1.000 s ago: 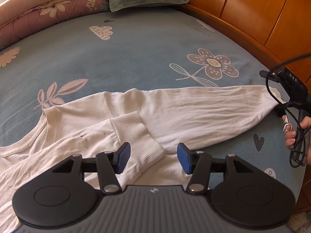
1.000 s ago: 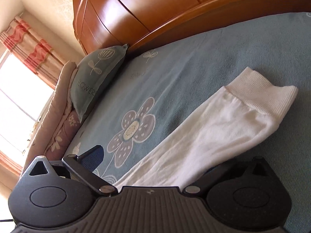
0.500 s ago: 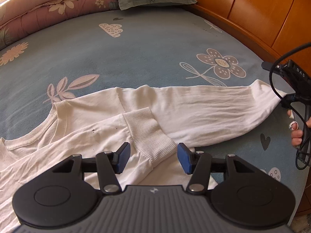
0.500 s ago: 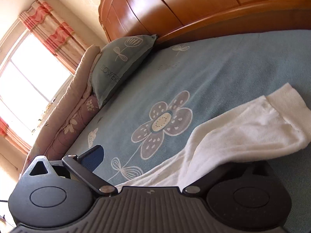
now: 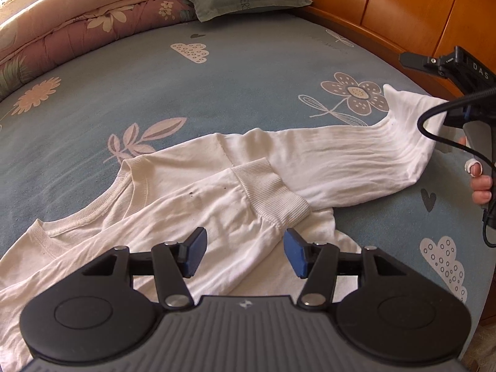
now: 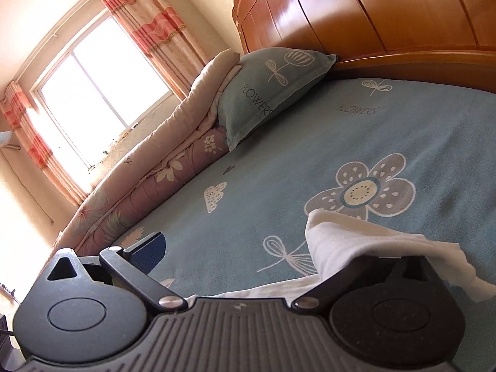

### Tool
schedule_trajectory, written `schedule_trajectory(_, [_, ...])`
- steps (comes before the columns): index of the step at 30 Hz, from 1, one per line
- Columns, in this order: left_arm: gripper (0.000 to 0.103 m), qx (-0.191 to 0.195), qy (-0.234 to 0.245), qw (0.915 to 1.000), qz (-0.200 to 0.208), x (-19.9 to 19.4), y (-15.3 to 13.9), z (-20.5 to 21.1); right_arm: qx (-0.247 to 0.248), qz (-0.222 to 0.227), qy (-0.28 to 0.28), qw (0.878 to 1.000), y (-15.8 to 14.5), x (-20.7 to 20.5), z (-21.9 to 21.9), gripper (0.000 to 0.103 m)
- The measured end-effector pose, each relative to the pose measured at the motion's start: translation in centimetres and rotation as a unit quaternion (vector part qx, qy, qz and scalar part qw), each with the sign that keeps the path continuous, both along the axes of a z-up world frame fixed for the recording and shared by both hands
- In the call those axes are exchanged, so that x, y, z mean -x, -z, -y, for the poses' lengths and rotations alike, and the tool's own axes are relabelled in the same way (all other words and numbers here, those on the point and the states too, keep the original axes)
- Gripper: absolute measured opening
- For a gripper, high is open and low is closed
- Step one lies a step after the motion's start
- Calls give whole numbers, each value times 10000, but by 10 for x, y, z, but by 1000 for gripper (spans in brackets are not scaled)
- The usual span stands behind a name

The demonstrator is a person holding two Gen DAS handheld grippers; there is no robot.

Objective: Fold clothes
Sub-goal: 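Lift the held sleeve cuff with the right tool, then carry the sleeve across the shirt body toward the collar with the right tool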

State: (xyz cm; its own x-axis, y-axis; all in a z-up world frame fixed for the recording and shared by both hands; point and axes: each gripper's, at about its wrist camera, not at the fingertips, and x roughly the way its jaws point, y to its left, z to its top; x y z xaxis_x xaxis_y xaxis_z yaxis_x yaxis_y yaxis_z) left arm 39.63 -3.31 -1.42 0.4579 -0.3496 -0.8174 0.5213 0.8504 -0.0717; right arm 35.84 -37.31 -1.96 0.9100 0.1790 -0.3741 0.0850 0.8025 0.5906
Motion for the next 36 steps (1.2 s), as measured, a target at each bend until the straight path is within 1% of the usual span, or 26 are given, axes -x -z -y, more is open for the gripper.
schedule_trajectory(2, [58, -58, 43, 10000, -35, 4, 0, -10, 62, -36, -110, 9999, -4, -5, -14, 103])
schedule_trajectory(7, [59, -223, 75, 9997, -108, 15, -1, -39, 214, -137, -412, 9988, -13, -21, -51, 103])
schedule_trajectory(11, [64, -287, 51, 9993, -227, 23, 0, -62, 314, -178, -678, 9970, -20, -31, -84, 103])
schedule_trajectory(17, [65, -345, -72, 9990, -265, 35, 1, -98, 530, -258, -972, 9935, -27, -45, -134, 103])
schedule_trajectory(21, [65, -324, -217, 9988, -283, 41, 0, -121, 884, -387, -1134, 9889, -30, -52, -166, 103])
schedule_trajectory(26, [65, -319, -405, 9982, -308, 46, 0, -147, 1501, -341, -1462, 9772, -32, -53, -208, 103])
schedule_trajectory(32, [66, -329, -550, 9974, -339, 51, 3, -169, 2180, -239, -1950, 9560, -33, -49, -254, 103])
schedule_trajectory(36, [66, -335, -624, 9967, -390, 54, 6, -181, 2416, -206, -2225, 9443, -33, -47, -279, 103])
